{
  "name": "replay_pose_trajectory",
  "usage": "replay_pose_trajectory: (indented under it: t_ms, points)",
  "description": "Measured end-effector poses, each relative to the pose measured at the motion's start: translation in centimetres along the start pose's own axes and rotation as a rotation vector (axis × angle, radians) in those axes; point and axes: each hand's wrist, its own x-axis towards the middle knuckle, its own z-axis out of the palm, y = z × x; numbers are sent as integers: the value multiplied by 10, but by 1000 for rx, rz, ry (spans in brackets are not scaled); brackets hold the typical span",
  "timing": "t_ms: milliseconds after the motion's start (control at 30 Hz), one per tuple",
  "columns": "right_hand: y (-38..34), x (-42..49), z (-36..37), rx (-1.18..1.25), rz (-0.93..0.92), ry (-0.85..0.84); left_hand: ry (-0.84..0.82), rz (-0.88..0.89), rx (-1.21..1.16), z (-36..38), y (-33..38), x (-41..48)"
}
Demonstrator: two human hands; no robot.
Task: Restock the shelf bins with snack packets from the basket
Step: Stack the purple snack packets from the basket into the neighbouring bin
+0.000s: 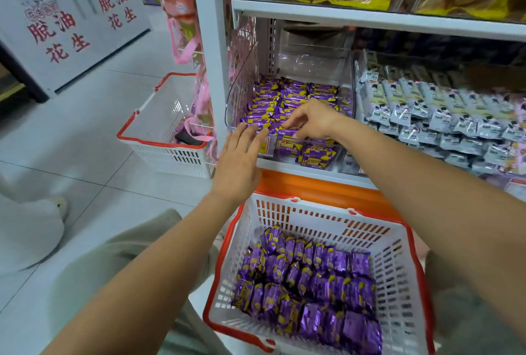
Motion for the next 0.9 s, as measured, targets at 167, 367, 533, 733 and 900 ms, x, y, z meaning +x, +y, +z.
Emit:
replay_pose_trajectory:
  t_ms: [167, 367, 533, 733, 900]
  points:
    - [0, -3, -4, -8, -8, -17, -18, -10, 20, -3, 2, 1]
    - [-4, -6, -7, -68, -47, -26, -17, -5, 52, -3, 0, 2]
    - [-6, -1, -5, -87, -12, -42, -20, 2, 61, -4, 0, 2]
    - [-8, 3, -1, -89, 30, -78, -19, 10, 103, -5, -3, 5]
    - [-3, 5, 0, -39, 14, -83, -19, -32, 158, -16, -1, 19]
